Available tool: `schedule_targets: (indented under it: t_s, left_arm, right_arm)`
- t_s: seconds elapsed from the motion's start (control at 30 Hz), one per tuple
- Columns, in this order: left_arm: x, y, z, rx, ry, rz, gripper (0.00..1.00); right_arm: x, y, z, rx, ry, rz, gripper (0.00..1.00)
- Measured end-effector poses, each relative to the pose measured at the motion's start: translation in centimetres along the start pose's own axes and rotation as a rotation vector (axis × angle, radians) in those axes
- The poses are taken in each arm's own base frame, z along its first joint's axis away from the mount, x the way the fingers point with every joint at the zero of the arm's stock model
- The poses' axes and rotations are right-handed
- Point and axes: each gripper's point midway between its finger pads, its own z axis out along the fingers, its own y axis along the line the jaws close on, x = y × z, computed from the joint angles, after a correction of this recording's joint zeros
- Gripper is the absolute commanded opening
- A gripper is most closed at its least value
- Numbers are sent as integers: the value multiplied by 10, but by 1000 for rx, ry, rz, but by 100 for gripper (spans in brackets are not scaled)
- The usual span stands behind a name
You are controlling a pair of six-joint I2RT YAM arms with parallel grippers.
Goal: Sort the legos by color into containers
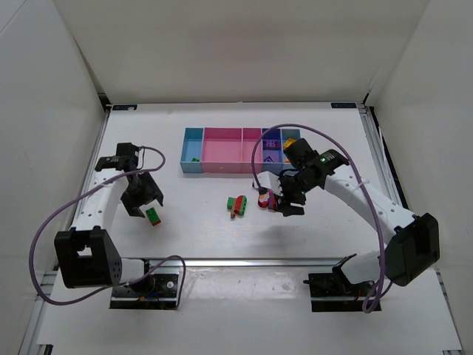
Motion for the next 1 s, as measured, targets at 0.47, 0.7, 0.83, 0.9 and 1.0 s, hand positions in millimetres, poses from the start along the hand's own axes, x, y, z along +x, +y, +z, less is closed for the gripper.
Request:
schedule_targets:
  t_s: [0.47,0.7,0.83,0.9,1.0]
  left_arm:
    - [13,21,37,-163,146,-78,70]
    - [4,23,50,-192,155,-77,70]
    - [-3,20,58,-189,144,-65,69]
    - [-4,20,63,-190,148,-58,68]
    - [-6,20,72,-197,163,-50,63]
  right_arm:
    - [-7,-6,-11,29,4,62,74]
    - [-6,-8,-3,3,12,104,74]
    - [-8,-13,0,-3,13,118,74]
    - [-9,-15,-1,-2,12,123,74]
    - [-11,-17,-1,0,10,125,74]
